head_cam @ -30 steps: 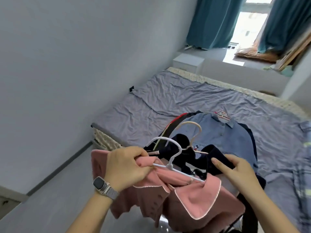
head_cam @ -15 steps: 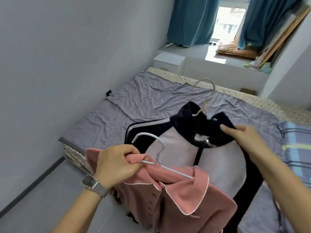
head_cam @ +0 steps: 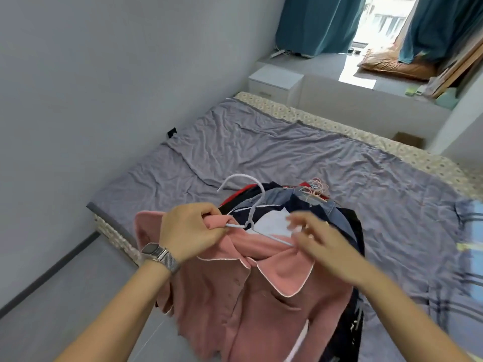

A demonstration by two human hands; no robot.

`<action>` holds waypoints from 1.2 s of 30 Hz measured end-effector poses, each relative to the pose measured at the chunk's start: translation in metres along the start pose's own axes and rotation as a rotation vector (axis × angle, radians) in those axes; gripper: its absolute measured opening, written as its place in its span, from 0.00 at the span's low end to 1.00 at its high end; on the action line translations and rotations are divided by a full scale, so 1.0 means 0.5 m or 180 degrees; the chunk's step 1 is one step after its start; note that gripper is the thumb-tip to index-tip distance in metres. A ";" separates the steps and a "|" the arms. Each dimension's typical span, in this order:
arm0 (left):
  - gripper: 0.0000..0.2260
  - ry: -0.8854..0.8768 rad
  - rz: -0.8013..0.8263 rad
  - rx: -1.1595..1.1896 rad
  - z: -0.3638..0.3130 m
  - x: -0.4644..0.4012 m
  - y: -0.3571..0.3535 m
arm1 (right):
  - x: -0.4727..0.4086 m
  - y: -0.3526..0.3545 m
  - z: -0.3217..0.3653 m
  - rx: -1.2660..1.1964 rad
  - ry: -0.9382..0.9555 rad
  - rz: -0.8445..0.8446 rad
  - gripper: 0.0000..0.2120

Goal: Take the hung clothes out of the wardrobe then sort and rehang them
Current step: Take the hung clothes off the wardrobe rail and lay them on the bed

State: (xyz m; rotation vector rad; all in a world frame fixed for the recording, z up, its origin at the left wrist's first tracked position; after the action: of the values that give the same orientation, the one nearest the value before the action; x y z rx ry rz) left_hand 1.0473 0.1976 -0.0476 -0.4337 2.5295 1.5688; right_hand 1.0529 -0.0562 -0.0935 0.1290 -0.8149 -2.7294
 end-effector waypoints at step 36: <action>0.15 0.1359 0.0108 0.0149 0.515 0.272 0.127 | -0.114 -0.647 0.208 0.1620 0.0527 0.1777 0.14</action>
State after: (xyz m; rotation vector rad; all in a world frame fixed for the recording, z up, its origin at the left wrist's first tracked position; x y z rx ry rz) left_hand 0.8885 0.4305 -0.1447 -0.7999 2.8857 1.5633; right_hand 1.0095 0.2734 -0.1838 0.1941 -1.2565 -1.9298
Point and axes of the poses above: each hand's wrist, its own x-axis away from the middle knuckle, its own y-axis out of the back of the hand, z = x × y, the point moved 7 cm from there along -x, towards the middle knuckle, and after that the axes turned 9 degrees about -z, right-handed, at the moved point
